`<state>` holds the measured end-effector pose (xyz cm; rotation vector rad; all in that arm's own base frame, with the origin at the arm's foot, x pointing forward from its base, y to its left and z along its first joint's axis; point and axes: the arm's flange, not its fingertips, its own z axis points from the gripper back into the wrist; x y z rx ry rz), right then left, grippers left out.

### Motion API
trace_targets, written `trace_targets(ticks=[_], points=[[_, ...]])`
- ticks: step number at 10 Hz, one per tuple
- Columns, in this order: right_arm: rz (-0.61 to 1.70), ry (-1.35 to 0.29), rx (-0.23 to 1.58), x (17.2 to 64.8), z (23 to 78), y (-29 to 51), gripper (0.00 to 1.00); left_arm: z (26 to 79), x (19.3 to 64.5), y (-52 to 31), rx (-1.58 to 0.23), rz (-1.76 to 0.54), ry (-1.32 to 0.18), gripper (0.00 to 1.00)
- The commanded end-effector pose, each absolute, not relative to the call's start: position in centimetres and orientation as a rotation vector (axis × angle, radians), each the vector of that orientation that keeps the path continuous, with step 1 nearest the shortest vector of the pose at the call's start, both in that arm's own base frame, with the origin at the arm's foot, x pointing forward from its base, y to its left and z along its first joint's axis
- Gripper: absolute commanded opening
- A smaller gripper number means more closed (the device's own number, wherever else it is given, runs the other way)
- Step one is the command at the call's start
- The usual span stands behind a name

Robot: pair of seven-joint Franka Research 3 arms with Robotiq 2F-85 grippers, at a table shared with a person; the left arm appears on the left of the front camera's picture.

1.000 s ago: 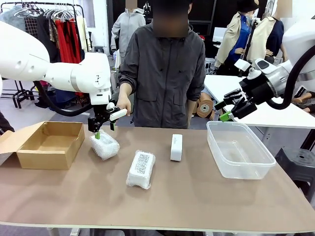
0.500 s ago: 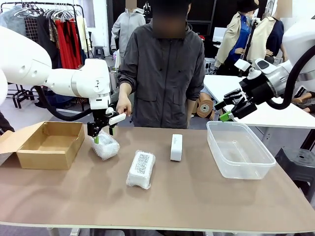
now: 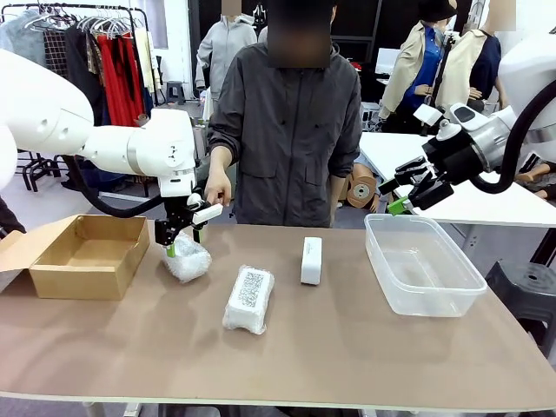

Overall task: Separate and place wrapped and unwrapped clocks.
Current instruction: Pick up the Digital clock indicated by the person.

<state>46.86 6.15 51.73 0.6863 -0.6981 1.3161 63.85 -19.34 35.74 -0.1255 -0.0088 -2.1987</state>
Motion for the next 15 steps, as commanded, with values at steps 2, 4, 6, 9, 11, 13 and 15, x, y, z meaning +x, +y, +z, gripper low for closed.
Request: trace_targets(ticks=[2,4,6,9,11,13,15], points=[[1.319,-0.698,0.687,46.7,51.7,6.2,1.00,35.0,64.7,-19.3,-0.123,-2.179,-0.052,1.00],[1.319,-0.698,0.687,46.7,51.7,6.2,1.00,34.7,65.2,-19.4,-0.104,-2.157,-0.088,1.00],[1.319,-0.698,0.687,46.7,51.7,6.2,1.00,34.5,65.9,-19.7,-0.100,-2.156,-0.071,1.00],[1.319,-0.698,0.687,46.7,51.7,6.2,1.00,33.8,66.5,-20.5,-0.104,-2.149,-0.033,1.00],[1.319,-0.698,0.687,46.7,51.7,6.2,1.00,33.2,66.5,-20.4,-0.130,-2.150,0.017,1.00],[1.319,-0.698,0.687,46.7,51.7,6.2,1.00,32.9,66.4,-20.4,-0.134,-2.156,0.041,1.00],[1.319,-0.698,0.687,46.7,51.7,6.2,1.00,32.8,66.5,-20.5,-0.136,-2.149,0.062,1.00]])
